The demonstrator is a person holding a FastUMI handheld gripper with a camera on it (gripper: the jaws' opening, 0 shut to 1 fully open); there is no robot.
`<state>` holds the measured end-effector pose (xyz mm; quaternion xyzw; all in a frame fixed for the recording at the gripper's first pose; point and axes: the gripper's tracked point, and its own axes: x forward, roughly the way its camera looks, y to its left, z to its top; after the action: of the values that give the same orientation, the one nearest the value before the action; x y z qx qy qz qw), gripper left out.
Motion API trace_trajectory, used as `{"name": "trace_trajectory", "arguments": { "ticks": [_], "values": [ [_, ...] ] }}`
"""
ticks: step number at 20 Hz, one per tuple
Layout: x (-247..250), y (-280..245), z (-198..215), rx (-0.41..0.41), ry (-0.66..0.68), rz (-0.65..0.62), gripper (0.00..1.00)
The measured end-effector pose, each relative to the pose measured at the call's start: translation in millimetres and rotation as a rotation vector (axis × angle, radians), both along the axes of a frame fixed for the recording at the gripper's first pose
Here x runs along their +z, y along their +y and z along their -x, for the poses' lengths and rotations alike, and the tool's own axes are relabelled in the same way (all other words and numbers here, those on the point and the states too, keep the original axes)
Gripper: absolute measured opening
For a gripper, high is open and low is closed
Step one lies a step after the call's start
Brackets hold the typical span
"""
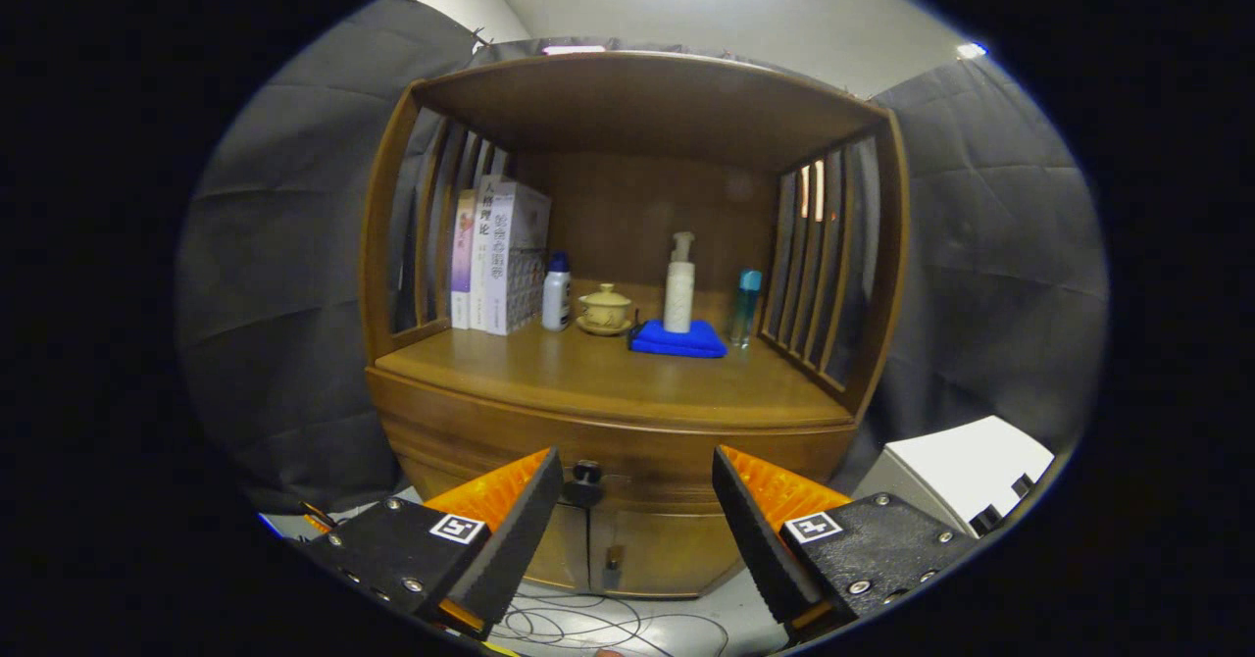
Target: Pull open the drawer, take out the items inside it, and place them on the countertop above the cabinet.
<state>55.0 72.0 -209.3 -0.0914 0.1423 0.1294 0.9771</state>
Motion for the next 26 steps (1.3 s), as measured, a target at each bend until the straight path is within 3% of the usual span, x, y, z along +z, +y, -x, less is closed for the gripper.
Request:
{"name": "trace_trajectory", "arguments": {
  "ticks": [7, 17, 20, 22, 26],
  "values": [
    [-50.9, 16.9, -18.0, -0.015, 0.034, 0.087, 0.96],
    [-97.7, 30.2, -59.6, -0.035, 0.019, 0.024, 0.96],
    [-111.8, 28.1, -68.5, -0.043, 0.034, 0.067, 0.95],
    [-114.4, 28.4, -69.9, -0.049, 0.035, 0.070, 0.89],
    [-121.7, 37.8, -74.6, -0.025, 0.019, 0.040, 0.59]
  ]
}}
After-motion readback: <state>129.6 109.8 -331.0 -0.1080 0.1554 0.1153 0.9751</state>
